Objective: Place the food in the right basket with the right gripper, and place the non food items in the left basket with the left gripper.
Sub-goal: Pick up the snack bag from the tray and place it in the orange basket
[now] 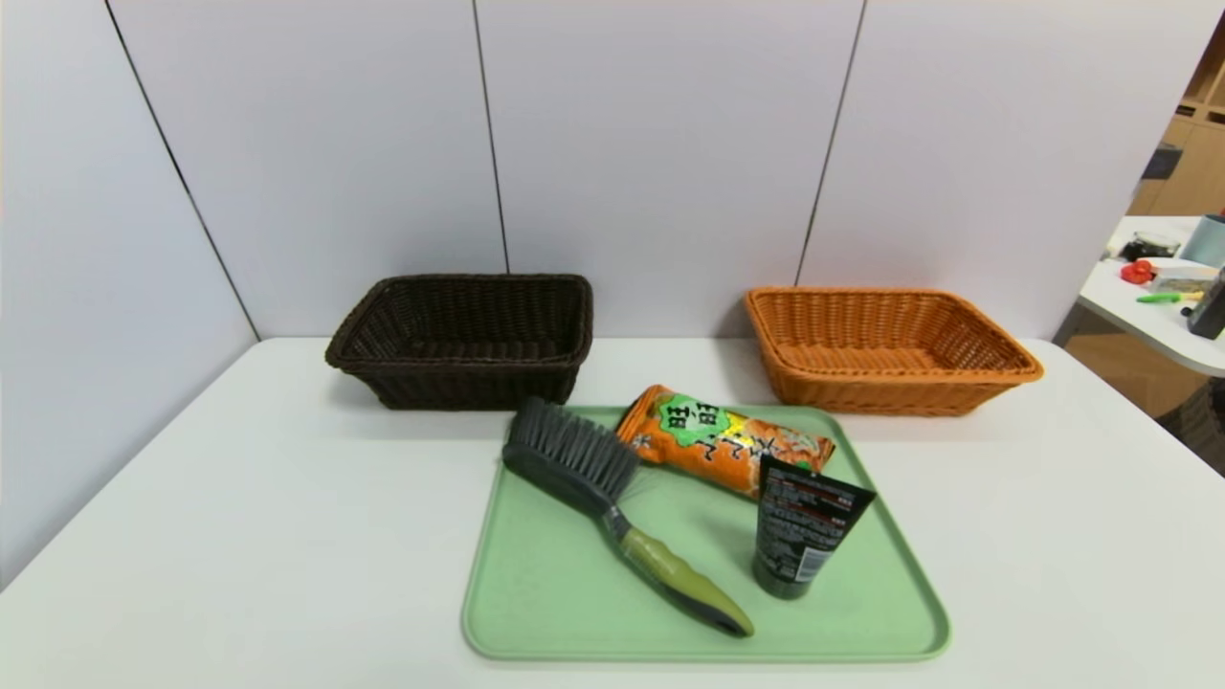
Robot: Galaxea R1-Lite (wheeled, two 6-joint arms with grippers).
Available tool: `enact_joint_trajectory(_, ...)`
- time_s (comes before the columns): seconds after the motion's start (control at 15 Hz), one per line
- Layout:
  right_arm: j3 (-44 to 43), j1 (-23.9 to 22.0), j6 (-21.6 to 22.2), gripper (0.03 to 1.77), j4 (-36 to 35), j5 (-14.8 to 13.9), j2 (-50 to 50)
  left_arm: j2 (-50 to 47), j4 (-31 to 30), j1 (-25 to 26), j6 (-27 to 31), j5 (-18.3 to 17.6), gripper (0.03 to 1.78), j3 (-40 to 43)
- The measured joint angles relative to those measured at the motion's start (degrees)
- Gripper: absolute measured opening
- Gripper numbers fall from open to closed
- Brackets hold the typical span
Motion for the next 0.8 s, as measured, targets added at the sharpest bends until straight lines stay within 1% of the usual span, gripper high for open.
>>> enact_joint_trajectory(0.4, 0.0, 0.0, -0.3, 1.7, 0.2, 0.0, 0.0, 0.0, -0.1, 0.0, -1.2, 0.0, 1.69, 0.0)
enact_joint_trajectory(0.53, -1.5, 0.0, -0.3, 1.7, 0.6, 0.0, 0.0, 0.0, -0.1, 0.0, -1.3, 0.1, 1.69, 0.0)
enact_joint_trajectory(0.67, -7.0, 0.0, -0.3, 1.7, 4.4, 0.6, 0.1, 0.0, -0.1, 0.0, -1.3, 0.1, 1.69, 0.0)
enact_joint_trajectory(0.8, -15.2, 0.0, -0.3, 1.7, 10.6, 2.3, 1.1, 0.0, -0.5, 0.0, -1.3, 0.1, 1.69, 0.0)
